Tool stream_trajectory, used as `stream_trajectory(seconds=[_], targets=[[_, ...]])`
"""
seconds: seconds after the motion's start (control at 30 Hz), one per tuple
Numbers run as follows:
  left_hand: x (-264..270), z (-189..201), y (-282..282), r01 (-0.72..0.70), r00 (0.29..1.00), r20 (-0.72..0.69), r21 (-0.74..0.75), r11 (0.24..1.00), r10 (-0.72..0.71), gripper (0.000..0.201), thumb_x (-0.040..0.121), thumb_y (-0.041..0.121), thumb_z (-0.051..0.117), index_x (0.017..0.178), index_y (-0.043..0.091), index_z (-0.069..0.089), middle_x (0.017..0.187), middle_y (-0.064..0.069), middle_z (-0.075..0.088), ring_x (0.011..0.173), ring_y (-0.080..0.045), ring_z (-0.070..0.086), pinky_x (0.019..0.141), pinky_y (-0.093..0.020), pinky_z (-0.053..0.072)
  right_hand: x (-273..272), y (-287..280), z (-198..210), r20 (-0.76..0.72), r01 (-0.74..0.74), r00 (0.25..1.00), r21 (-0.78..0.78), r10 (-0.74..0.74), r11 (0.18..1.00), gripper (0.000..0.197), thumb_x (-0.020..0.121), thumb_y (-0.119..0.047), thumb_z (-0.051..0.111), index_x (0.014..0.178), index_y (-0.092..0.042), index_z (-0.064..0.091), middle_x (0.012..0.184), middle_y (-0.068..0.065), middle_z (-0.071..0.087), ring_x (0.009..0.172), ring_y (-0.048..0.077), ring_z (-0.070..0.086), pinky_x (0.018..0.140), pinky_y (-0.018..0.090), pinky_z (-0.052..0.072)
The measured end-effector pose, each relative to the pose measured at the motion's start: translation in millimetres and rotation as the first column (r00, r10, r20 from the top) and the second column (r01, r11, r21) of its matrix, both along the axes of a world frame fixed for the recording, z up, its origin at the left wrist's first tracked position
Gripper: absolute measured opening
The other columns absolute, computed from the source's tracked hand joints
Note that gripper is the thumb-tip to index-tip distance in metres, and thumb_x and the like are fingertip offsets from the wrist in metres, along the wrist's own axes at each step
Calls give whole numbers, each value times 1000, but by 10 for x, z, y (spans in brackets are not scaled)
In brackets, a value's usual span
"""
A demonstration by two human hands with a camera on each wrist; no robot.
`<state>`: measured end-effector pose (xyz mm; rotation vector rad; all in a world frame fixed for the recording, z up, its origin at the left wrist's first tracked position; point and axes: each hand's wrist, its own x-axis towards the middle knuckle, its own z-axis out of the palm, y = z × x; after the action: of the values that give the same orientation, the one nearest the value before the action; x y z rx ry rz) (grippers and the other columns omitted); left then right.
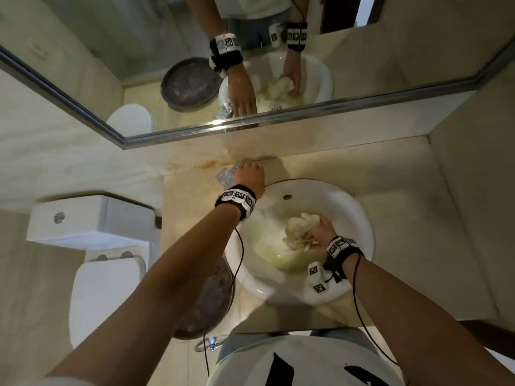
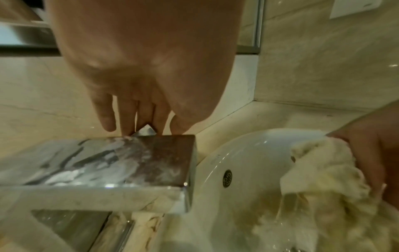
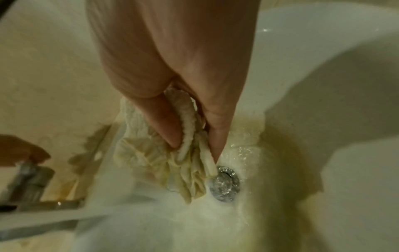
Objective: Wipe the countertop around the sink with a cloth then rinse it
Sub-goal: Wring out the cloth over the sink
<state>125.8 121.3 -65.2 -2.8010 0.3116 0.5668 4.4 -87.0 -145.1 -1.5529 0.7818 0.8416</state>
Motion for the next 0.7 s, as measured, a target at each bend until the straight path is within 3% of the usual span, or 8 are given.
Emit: stream_trajectory(seconds=[0.13, 0.23, 0.27, 0.33, 0.43, 0.53, 0.6, 0.7], targets=[[-46, 85, 13, 49, 999, 7, 44, 998, -49, 32, 93, 18, 45, 117, 12, 66, 124, -10, 63, 118, -29, 57, 105, -41, 41, 81, -159, 158, 26, 103, 994, 57, -104, 993, 76, 80, 22, 56, 131, -31, 38, 112, 19, 65, 93, 34, 65, 67, 45, 57], [-113, 132, 30, 26, 1000, -12, -1, 1000, -26, 33, 93, 17, 46, 119, 13, 65, 124, -10, 63, 116, -27, 59, 101, -38, 44, 154, -263, 351, 106, 80, 990, 154, -97, 985, 49, 82, 7, 71, 116, -18, 46, 94, 17, 73, 73, 29, 70, 88, 59, 54], [-136, 134, 37, 12, 1000, -16, -9, 1000, -13, 34, 92, 19, 47, 122, 13, 63, 127, -9, 61, 119, -27, 57, 100, -38, 43, 166, -284, 469, 143, 67, 985, 188, -95, 980, 39, 80, 2, 76, 109, -13, 54, 87, 15, 74, 67, 26, 69, 87, 59, 54], [-192, 132, 38, -4, 1000, -5, -40, 999, 4, 41, 92, 21, 48, 131, 12, 57, 135, -10, 55, 127, -27, 50, 106, -41, 37, 197, -327, 640, 209, 56, 973, 215, -102, 975, 33, 76, -10, 83, 102, -7, 63, 80, 13, 75, 63, 26, 68, 72, 49, 60], [-398, 219, -19, 8, 997, 70, -265, 964, 11, 45, 92, 21, 50, 136, 10, 52, 145, -12, 47, 136, -29, 39, 115, -46, 30, 275, -350, 815, 252, 115, 953, 217, -170, 969, 61, 68, -25, 91, 120, -10, 61, 101, 13, 75, 83, 28, 73, 62, 40, 60], [-726, 341, -163, 31, 989, 139, -529, 848, 50, 39, 97, 27, 49, 132, 9, 53, 129, -12, 59, 117, -31, 55, 98, -45, 47, 305, -309, 973, 278, 166, 932, 238, -231, 957, 61, 73, -31, 87, 126, -19, 59, 112, 8, 72, 98, 26, 72, 67, 38, 60], [-939, 366, -237, -90, 990, 16, -677, 730, 137, 43, 101, 36, 45, 135, 11, 50, 125, -12, 62, 108, -29, 61, 91, -42, 51, 276, -227, 1094, 289, 157, 929, 258, -231, 953, 60, 74, -36, 86, 126, -23, 59, 112, 4, 73, 98, 23, 72, 69, 38, 61], [-1177, 387, -300, -371, 921, -279, -840, 397, 272, 50, 102, 48, 40, 138, 14, 50, 131, -7, 61, 116, -22, 59, 98, -38, 47, 157, -36, 1164, 320, 130, 919, 302, -229, 944, 64, 69, -42, 88, 124, -21, 63, 111, 5, 74, 98, 24, 73, 83, 49, 60]])
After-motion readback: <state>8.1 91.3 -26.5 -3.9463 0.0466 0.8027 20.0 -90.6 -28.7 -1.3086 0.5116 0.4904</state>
